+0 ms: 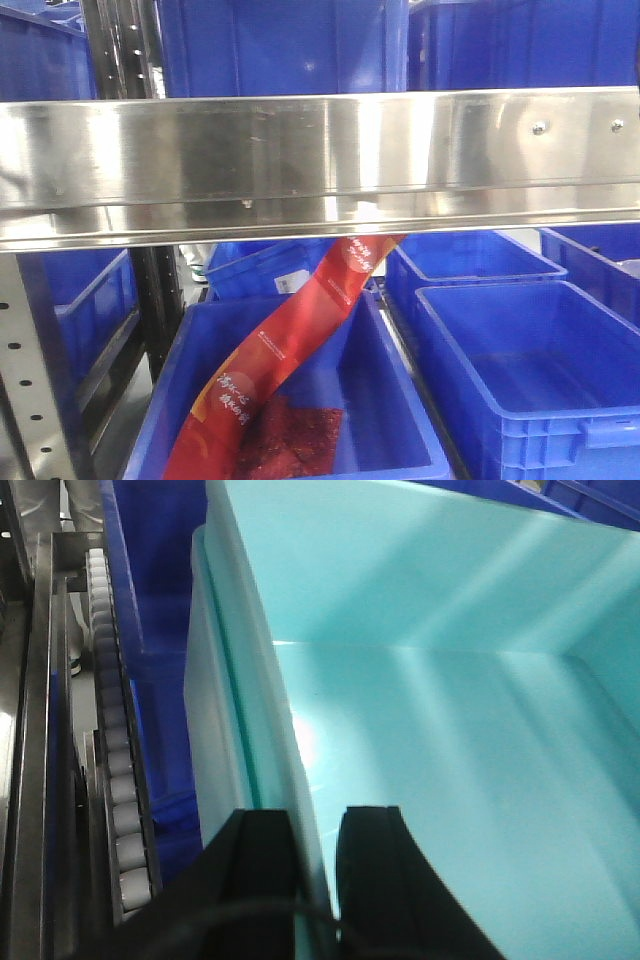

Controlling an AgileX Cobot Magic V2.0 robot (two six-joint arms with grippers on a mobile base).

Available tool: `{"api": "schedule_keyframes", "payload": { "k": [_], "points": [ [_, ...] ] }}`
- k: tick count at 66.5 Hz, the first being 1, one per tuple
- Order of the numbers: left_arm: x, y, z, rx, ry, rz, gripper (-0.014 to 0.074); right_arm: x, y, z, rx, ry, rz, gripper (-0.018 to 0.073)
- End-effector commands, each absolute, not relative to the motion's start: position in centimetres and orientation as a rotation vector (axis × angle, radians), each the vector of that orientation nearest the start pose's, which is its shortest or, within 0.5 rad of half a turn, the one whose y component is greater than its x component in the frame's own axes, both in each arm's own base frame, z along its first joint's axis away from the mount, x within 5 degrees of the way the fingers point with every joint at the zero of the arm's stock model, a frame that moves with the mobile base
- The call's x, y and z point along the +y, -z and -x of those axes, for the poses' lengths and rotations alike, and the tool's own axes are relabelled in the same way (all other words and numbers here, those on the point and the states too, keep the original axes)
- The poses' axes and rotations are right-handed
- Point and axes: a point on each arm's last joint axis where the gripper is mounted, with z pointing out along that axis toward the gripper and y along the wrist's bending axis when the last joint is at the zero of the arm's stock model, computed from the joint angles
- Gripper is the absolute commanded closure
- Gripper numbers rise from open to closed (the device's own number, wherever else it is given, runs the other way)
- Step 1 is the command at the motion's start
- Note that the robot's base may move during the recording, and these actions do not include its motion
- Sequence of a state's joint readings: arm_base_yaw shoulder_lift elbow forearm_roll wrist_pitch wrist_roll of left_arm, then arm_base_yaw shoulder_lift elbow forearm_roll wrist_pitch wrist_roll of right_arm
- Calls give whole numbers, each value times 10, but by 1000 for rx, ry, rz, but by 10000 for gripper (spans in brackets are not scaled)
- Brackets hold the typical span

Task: Move two blue bins to right shelf middle

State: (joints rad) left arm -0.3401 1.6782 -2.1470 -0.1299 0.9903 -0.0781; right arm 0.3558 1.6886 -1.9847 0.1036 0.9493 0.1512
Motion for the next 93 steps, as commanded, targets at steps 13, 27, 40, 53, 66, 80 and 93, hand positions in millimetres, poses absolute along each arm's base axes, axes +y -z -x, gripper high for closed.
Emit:
{"api": "schedule_keyframes", "payload": {
  "k": [13, 27, 40, 53, 66, 80, 93],
  "points": [
    [-142, -529, -314, 1926, 609, -292, 707, 145, -484, -342, 2008, -525, 190, 713],
    [-142, -529, -314, 1926, 609, -292, 707, 145, -484, -342, 2008, -525, 190, 713],
    [-142, -529, -314, 1926, 609, -292, 707, 145, -484, -342, 2008, -525, 190, 713],
    [-142, -529, -314, 1926, 609, -292, 707, 145, -484, -342, 2008, -525, 190, 713],
    [-142, -531, -315, 1895, 612, -282, 707, 145, -484, -342, 2008, -525, 190, 713],
    [-144, -534, -315, 1864, 641, -271, 707, 145, -482, -341, 2038, -519, 198, 713],
    [-146, -519, -312, 2020, 637, -322, 707, 142, -472, -340, 2137, -460, 219, 713]
  ]
}}
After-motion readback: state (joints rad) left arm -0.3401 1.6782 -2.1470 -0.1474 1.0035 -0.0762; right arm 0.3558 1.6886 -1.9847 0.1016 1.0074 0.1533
